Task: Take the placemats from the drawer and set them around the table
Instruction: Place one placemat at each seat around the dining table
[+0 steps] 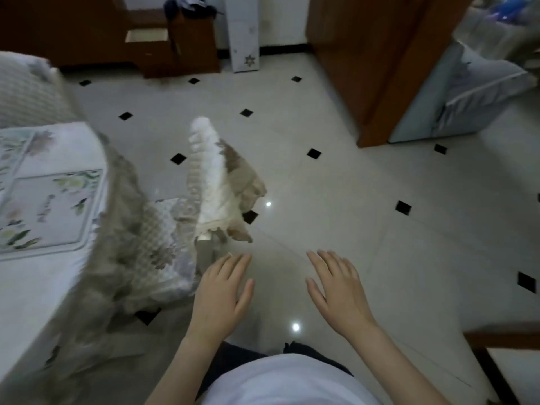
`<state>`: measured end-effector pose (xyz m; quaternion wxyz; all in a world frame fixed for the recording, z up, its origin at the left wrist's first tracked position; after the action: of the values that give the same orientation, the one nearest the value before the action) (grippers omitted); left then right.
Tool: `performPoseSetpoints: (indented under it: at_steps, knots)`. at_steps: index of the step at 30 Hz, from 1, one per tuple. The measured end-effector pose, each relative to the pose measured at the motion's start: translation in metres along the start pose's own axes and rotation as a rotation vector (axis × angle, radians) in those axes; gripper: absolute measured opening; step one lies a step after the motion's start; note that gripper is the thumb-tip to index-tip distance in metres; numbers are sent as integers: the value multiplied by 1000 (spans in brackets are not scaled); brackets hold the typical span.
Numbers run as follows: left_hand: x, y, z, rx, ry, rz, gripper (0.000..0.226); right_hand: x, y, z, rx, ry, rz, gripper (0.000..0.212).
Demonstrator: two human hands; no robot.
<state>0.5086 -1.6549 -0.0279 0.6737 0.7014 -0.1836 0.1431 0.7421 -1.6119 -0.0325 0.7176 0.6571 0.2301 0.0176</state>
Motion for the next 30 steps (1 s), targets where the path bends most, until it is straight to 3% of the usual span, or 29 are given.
performPoseSetpoints:
  at_steps: [5, 11, 21, 30]
  knots:
    - [40, -25, -61, -106, -120, -34, 52, 58, 16, -12, -6, -72, 4, 51]
    - [44, -42, -139, -108, -101, -21, 53, 101, 10, -72, -25, -137, -50, 50]
    - [14, -47, -357, -43, -182, -13, 50, 151, 39, -292, -10, -136, -71, 58]
    - [-25, -31, -526, -22, -76, -49, 53, 188, 71, -482, -14, -45, -85, 58]
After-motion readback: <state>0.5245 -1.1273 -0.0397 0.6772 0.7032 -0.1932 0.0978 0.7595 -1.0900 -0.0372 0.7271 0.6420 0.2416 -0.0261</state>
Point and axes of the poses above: each hand's wrist, its own z-axis away from the middle knuckle, its own y-axis out of the back of the hand, x = y × z, the point moved 2 cm from there along -z, towards the middle knuckle, and after that the axes turned 1 degree about -x, right-handed, at the moved point
